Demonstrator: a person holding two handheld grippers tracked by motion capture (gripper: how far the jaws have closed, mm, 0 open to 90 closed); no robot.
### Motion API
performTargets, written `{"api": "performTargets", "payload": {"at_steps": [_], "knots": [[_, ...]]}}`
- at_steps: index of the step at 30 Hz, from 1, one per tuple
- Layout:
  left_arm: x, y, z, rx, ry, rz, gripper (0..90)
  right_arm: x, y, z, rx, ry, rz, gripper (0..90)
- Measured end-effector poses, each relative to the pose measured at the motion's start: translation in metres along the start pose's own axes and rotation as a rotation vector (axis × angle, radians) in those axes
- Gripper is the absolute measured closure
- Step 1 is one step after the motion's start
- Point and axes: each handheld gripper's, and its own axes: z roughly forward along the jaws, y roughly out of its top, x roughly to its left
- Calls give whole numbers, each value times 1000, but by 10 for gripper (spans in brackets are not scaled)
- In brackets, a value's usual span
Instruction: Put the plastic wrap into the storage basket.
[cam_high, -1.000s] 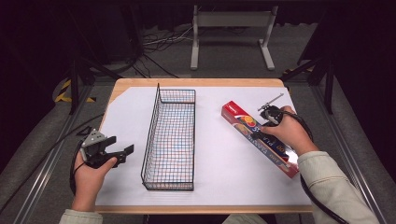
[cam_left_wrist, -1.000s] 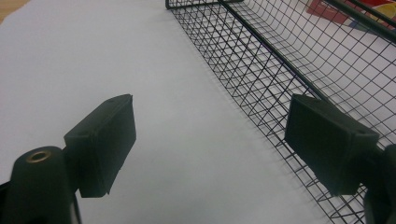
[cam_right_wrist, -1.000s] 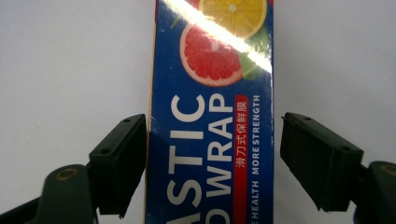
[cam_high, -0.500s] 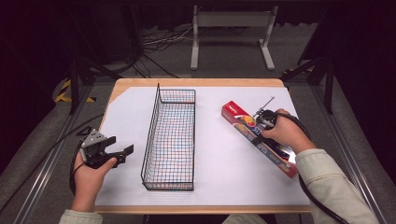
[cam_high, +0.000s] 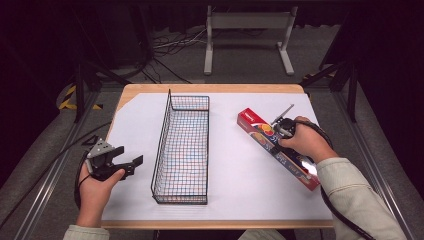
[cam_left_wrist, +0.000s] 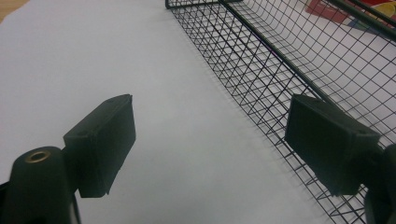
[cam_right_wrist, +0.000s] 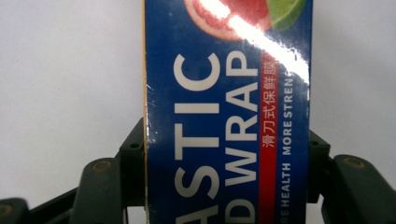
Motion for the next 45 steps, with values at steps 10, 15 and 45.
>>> {"api": "performTargets", "payload": {"at_steps": [10,15,45], "knots": [[1,-9,1,-77,100,0,173,15,9,-19,-29,-31,81,400],[-5,-12,-2,-110,85,10,171,27,17,-38,-56,-37,152,399],[-16,-40,1,-116,207,31,134,92,66,-95,-223,-74,601,396]]}}
